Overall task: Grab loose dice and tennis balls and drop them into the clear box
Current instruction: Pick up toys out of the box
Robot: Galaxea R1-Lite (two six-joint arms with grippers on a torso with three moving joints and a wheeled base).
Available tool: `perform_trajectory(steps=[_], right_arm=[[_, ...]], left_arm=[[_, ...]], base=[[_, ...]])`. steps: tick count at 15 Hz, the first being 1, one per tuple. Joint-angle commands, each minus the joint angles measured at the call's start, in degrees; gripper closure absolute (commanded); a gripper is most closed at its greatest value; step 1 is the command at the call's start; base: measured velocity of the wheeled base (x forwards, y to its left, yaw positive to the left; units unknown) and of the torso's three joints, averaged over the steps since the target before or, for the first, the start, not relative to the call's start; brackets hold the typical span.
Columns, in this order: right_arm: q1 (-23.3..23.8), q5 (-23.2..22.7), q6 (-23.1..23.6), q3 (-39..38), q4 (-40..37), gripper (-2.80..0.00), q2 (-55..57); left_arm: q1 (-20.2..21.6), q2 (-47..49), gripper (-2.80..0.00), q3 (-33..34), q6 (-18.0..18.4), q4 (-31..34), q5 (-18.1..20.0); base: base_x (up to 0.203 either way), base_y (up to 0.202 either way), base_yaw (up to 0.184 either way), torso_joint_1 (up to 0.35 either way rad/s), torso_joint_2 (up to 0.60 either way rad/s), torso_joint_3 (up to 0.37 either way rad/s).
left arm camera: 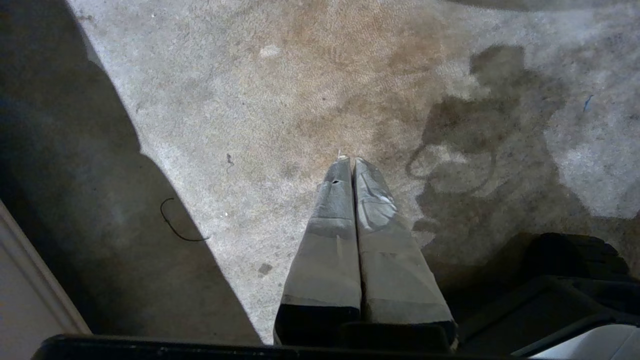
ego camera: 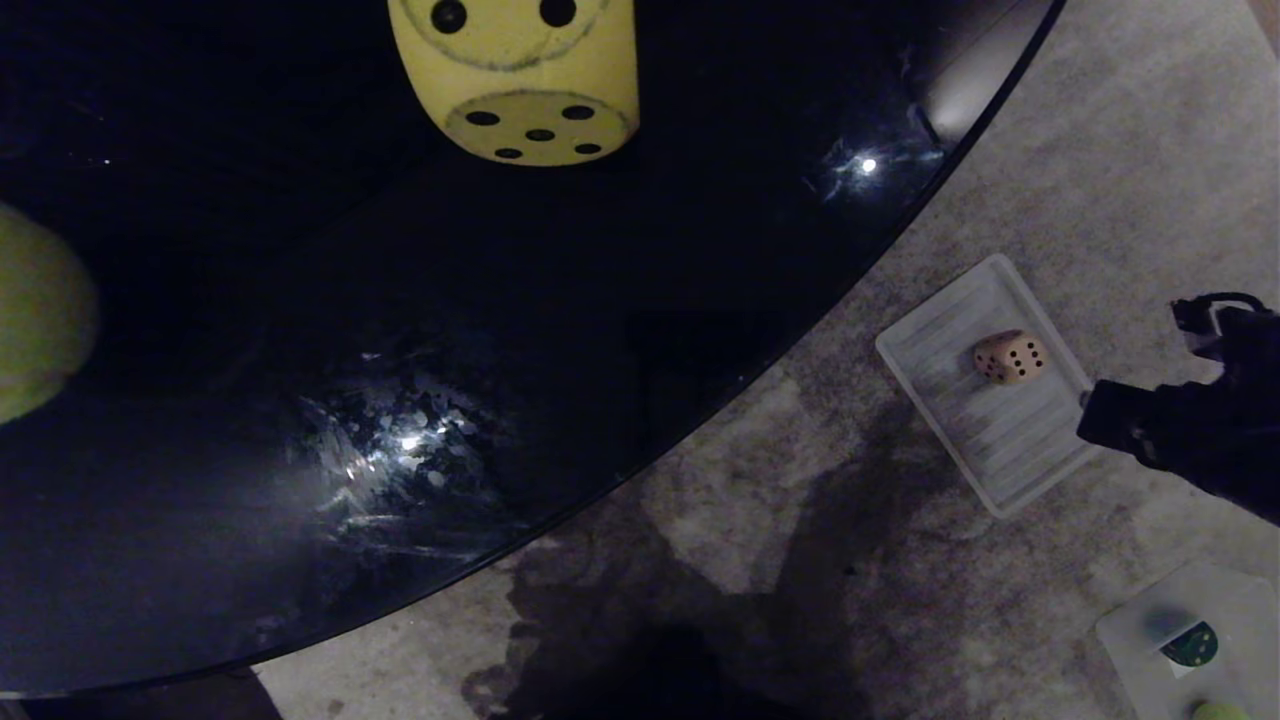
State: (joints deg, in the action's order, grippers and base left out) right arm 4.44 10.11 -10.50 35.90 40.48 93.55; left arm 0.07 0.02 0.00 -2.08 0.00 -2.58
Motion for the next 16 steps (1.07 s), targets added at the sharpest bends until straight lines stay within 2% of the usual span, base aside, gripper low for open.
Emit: perform_trajectory(steps=[1, 5, 9, 12, 16], right_arm=[[1.17, -1.25, -0.20, 6.15, 5.33, -2.80, 12.01], [1.43, -8.58, -0.31, 7.18, 7.07, -2.80, 11.15], [2.49, -21.19, -0.10, 6.55, 11.94, -2.80, 11.11], [3.85, -22.84, 4.04, 6.55, 13.63, -2.80, 12.87], [6.45, -29.09, 9.25, 6.55, 13.66, -2.80, 12.89]], left_arm=[[0.01, 0.06, 0.00, 0.09, -0.03, 0.00, -0.05], [0.01, 0.06, 0.00, 0.09, -0.03, 0.02, -0.05], [0.01, 0.06, 0.00, 0.09, -0.03, 0.00, -0.05], [0.01, 0.06, 0.00, 0.09, -0.03, 0.00, -0.05], [0.01, 0.06, 0.00, 0.09, -0.03, 0.00, -0.05]], base=[[0.000, 0.000, 0.000, 0.000, 0.00, 0.000], [0.000, 0.000, 0.000, 0.000, 0.00, 0.000], [0.000, 0.000, 0.000, 0.000, 0.00, 0.000], [0.000, 0.000, 0.000, 0.000, 0.00, 0.000], [0.000, 0.000, 0.000, 0.000, 0.00, 0.000]])
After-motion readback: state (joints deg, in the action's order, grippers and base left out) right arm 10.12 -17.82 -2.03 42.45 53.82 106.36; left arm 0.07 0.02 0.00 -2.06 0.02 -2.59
